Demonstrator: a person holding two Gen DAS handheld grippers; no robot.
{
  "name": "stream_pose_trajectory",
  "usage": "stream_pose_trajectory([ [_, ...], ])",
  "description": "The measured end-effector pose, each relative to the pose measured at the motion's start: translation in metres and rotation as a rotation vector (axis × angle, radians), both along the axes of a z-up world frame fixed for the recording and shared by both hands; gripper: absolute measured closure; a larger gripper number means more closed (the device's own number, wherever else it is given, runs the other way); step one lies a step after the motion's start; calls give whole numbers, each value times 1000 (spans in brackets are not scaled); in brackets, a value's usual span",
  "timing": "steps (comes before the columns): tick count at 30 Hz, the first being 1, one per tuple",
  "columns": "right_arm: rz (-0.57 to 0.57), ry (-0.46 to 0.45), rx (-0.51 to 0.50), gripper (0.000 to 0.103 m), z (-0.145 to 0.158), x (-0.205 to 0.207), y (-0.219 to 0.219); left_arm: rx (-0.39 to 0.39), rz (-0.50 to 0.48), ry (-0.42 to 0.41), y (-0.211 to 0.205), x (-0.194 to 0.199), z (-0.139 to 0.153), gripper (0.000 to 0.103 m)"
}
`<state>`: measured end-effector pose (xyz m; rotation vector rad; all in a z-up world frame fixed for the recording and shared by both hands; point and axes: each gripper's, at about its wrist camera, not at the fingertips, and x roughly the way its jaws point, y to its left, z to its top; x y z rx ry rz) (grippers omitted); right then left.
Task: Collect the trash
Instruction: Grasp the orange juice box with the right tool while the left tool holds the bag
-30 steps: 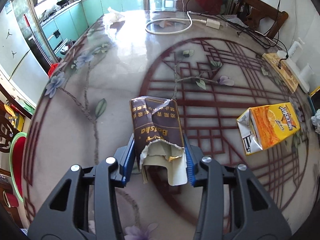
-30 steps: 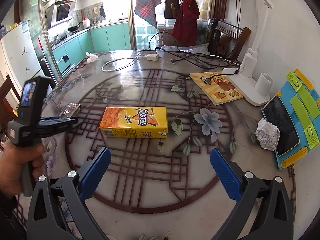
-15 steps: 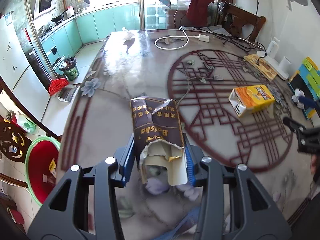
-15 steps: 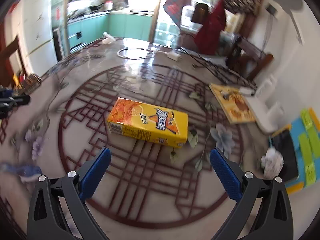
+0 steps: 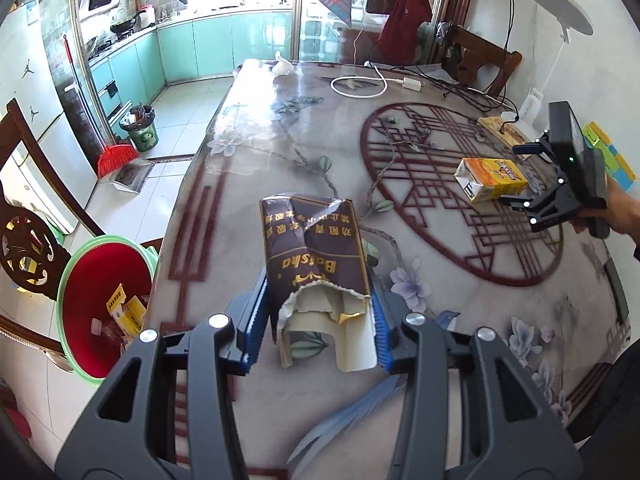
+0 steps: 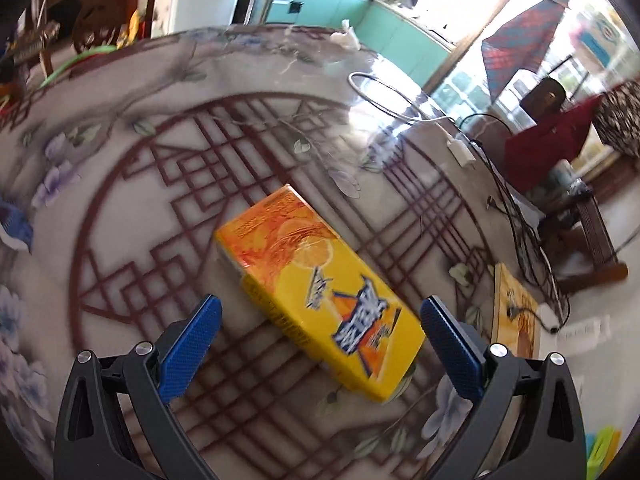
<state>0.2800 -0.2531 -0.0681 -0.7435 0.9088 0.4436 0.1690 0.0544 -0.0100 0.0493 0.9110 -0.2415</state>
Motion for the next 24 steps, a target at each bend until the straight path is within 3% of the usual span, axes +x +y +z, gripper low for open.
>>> stream_pose_trajectory([
  [7, 82, 120, -65, 7, -21, 29, 6, -36, -38, -8, -2, 1, 4, 60],
  [15, -33, 240, 58, 7, -24, 51, -3, -53, -45, -19, 2, -1, 8, 60],
  [19, -85, 230, 98, 15, -22, 46, -9, -64, -50, -23, 3, -2, 10, 60],
  [24, -125, 205, 87, 36, -15, 31, 0, -70, -50, -32, 3, -4, 14, 60],
])
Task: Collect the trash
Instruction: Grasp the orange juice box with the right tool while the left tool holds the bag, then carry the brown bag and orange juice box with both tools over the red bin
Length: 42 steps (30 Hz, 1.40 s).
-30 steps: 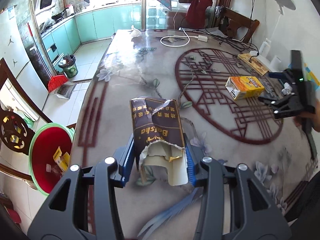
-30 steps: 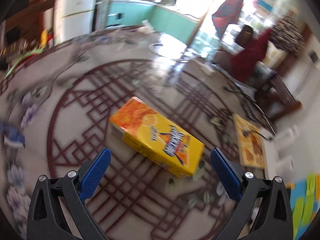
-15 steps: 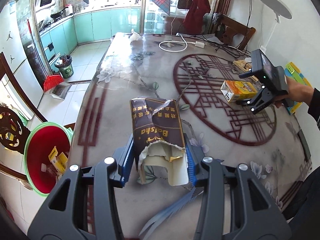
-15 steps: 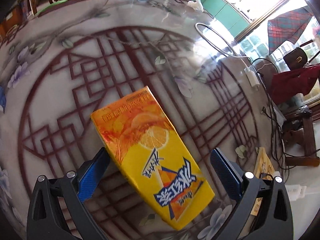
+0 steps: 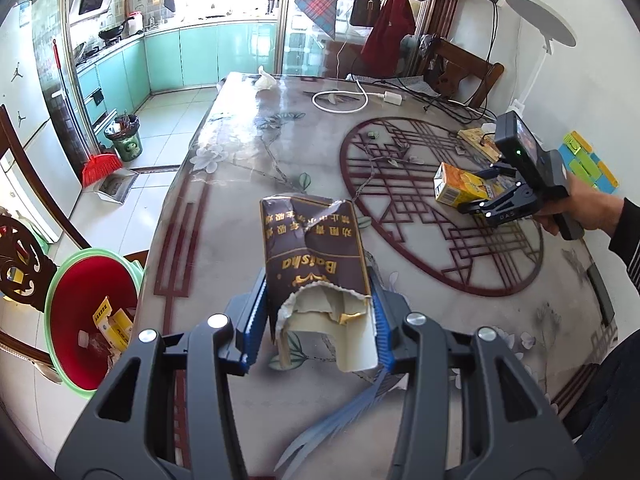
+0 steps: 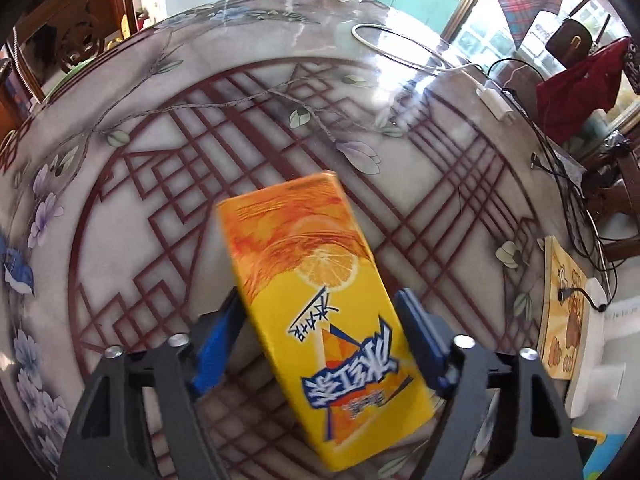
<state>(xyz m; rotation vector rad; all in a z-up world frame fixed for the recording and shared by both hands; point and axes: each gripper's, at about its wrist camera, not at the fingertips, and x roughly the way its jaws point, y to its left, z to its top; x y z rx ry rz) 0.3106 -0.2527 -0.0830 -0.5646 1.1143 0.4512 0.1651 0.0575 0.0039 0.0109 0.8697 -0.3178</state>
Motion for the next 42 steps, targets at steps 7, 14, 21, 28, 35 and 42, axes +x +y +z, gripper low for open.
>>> stream_pose_trajectory([
  [7, -26, -79, -33, 41, 17, -41, 31, 0, 23, -20, 10, -5, 7, 60],
  [14, -80, -207, 30, 42, 70, -83, 81, -7, 53, -59, 28, -14, 24, 60],
  [21, -60, -296, 134, 42, 117, -106, 153, 5, 119, -105, 66, -27, 45, 60],
  [28, -2, -330, 232, 42, 148, -123, 240, 47, 241, -127, 129, -34, 53, 60],
  [35, 40, -314, 330, 42, 156, -119, 322, 71, 388, -123, 202, -33, 49, 59],
  [42, 61, -274, 375, 42, 144, -108, 391, 75, 494, -107, 261, -27, 39, 59],
])
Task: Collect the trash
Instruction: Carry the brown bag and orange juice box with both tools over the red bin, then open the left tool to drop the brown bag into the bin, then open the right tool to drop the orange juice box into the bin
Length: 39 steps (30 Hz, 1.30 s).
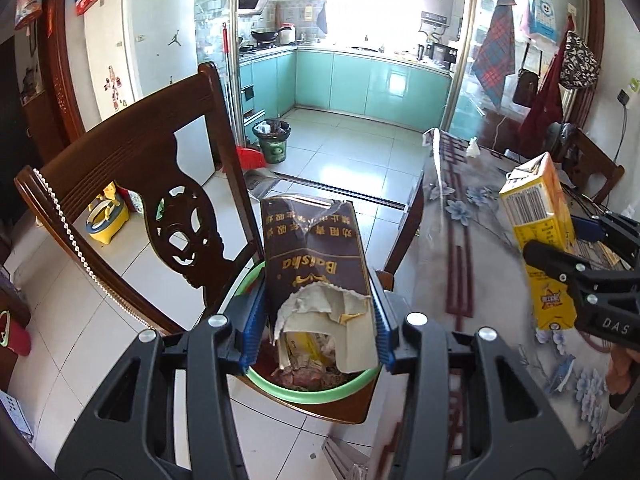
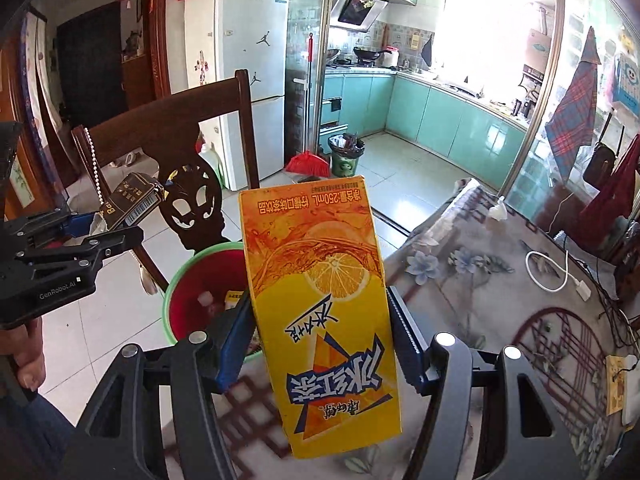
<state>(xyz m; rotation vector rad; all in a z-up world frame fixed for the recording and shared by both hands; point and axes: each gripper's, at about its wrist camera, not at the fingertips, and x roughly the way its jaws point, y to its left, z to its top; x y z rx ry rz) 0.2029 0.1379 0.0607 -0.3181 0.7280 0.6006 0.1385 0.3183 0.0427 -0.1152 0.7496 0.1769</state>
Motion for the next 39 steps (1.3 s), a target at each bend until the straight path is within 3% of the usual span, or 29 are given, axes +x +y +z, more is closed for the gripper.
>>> stream_pose_trajectory([
  [9, 8, 32, -13, 42, -26, 17, 47, -16, 61, 47, 36, 24, -25, 59],
  [20, -21, 69, -33, 42, -49, 36, 42, -67, 50, 129, 42, 59, -58, 55],
  [22, -24, 68, -40, 42, -52, 38, 39, -63, 56, 118, 42, 61, -55, 30],
  [27, -15, 85, -36, 42, -57, 44, 43, -47, 102, 66, 47, 59, -41, 13],
  [35, 72, 105, -22, 42, -65, 34, 82, 48, 256, -59, 68, 35, -10, 5],
  [39, 115, 114, -22, 42, -73, 29, 105, 39, 319, -118, 84, 19, 5, 5],
])
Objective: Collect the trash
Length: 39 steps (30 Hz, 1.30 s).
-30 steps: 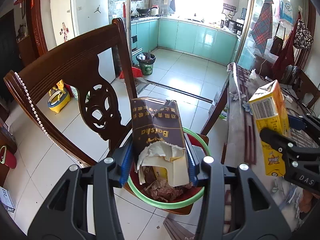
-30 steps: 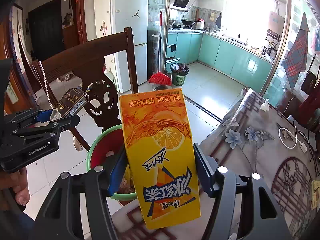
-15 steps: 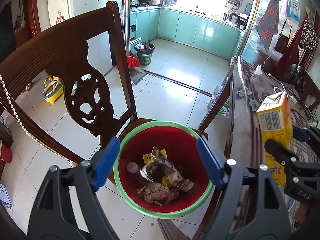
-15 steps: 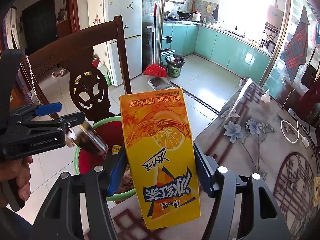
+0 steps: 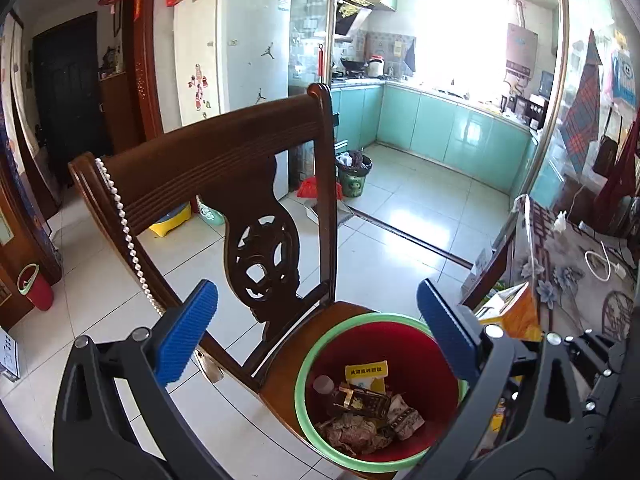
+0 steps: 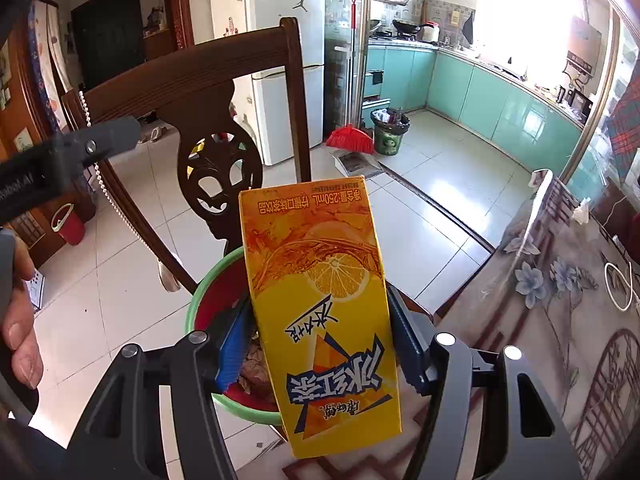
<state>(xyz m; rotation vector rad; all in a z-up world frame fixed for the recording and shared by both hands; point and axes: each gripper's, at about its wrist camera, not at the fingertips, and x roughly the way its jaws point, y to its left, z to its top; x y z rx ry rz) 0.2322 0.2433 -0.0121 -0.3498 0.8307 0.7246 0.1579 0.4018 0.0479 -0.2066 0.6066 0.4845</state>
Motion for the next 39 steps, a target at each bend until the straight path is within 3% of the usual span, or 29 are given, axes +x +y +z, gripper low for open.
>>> stream_pose_trajectory([
  [15, 49, 30, -52, 39, -31, -1, 48, -66, 95, -82, 26, -31, 16, 5],
  [17, 43, 14, -56, 22, -29, -1, 47, -70, 92, -81, 25, -31, 16, 5],
  [21, 32, -31, -63, 11, -18, -3, 42, -62, 86, -82, 20, -30, 17, 5],
  [22, 27, -45, -62, 7, -15, -4, 40, -62, 84, -82, 19, -30, 17, 5],
  [29, -7, -110, -19, 7, 17, -22, -1, -31, 39, -84, 2, -30, 22, 5],
  [39, -100, -212, 2, 7, 57, -67, -88, 26, -102, -125, -63, -40, 42, 5],
])
